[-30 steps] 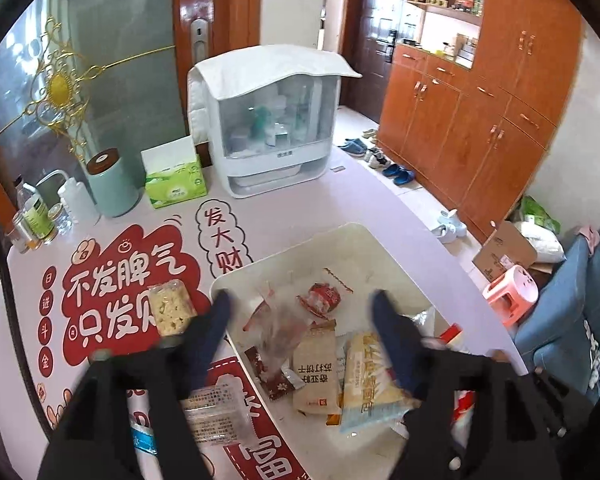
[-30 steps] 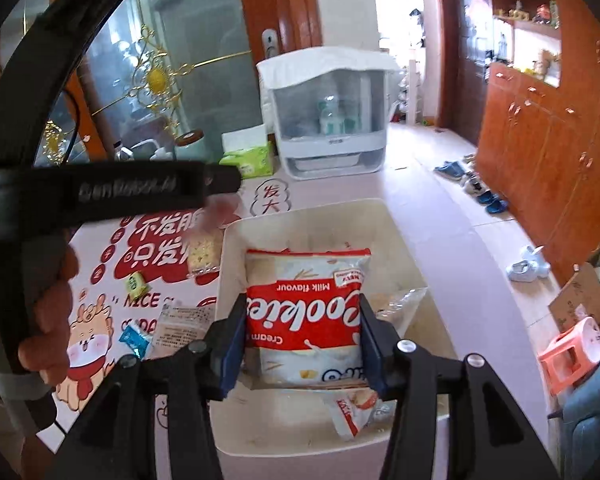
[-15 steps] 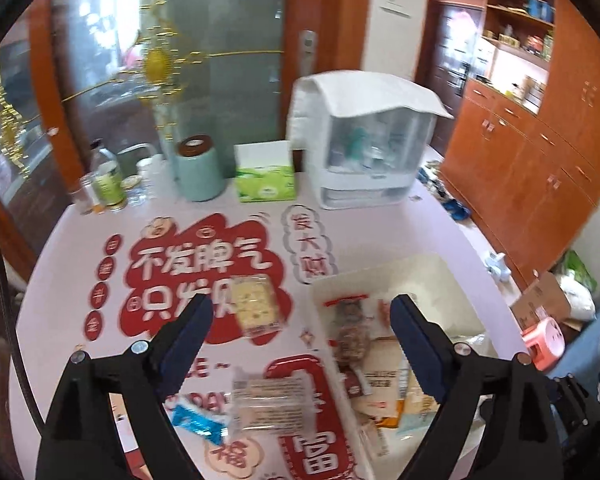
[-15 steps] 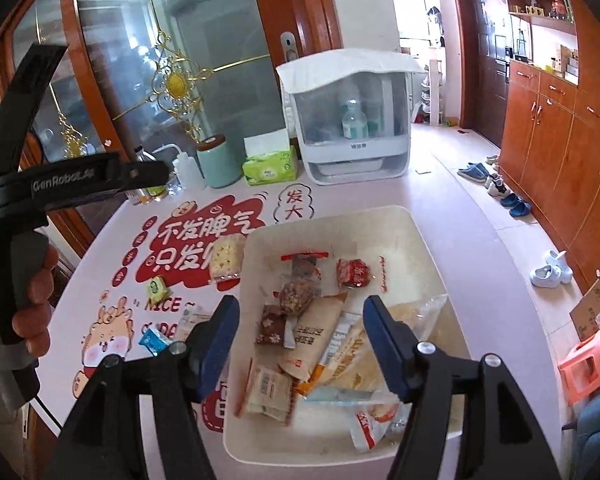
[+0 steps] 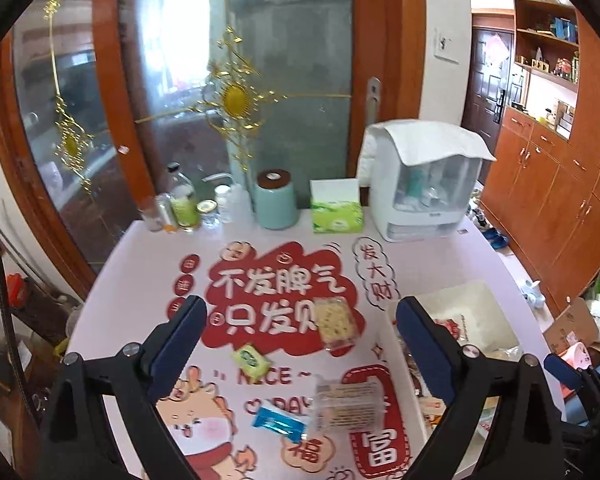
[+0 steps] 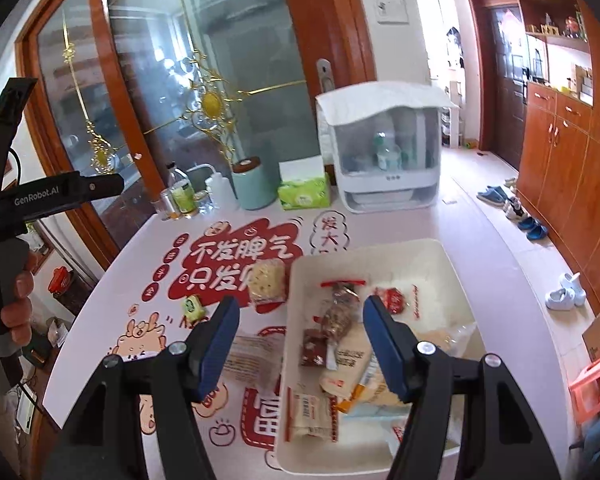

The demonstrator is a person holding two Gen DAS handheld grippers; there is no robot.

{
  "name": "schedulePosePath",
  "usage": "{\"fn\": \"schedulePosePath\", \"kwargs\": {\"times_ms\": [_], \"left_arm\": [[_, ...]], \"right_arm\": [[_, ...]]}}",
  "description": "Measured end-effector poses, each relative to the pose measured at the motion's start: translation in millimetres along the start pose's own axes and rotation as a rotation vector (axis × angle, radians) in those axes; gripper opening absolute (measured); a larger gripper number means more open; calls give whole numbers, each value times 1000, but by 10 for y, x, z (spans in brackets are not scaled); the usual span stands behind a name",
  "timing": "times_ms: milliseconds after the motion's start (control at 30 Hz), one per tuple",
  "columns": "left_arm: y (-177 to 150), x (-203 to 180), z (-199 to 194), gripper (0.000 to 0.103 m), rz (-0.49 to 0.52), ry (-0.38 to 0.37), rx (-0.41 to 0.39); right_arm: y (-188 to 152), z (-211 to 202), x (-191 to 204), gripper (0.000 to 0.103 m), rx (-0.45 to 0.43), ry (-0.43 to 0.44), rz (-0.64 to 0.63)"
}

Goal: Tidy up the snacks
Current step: 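Move both open grippers back toward the remaining snacks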

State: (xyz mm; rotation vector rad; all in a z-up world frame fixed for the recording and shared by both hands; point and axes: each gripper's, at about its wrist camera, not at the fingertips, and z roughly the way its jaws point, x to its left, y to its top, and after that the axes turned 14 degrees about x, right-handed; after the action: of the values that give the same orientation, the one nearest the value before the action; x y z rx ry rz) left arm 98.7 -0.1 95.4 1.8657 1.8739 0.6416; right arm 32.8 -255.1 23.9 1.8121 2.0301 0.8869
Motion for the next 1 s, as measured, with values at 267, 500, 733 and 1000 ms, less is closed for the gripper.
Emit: {"fn": "schedulePosePath", "kwargs": {"times_ms": [267, 500, 733, 1000], "left_arm": [[66, 325, -178, 95, 37, 70, -24], [339, 562, -291, 103, 117, 128, -77], [618, 817, 276, 103, 215, 96, 0], [329, 973, 1888, 102, 334, 2, 284]], "right_arm": [[270, -6, 348, 65, -11, 41, -32], [885, 51, 669, 67, 5, 61, -53], [1416, 479, 929, 71, 62, 34, -29], [1480, 1703, 1080, 71, 278, 30, 18]]}}
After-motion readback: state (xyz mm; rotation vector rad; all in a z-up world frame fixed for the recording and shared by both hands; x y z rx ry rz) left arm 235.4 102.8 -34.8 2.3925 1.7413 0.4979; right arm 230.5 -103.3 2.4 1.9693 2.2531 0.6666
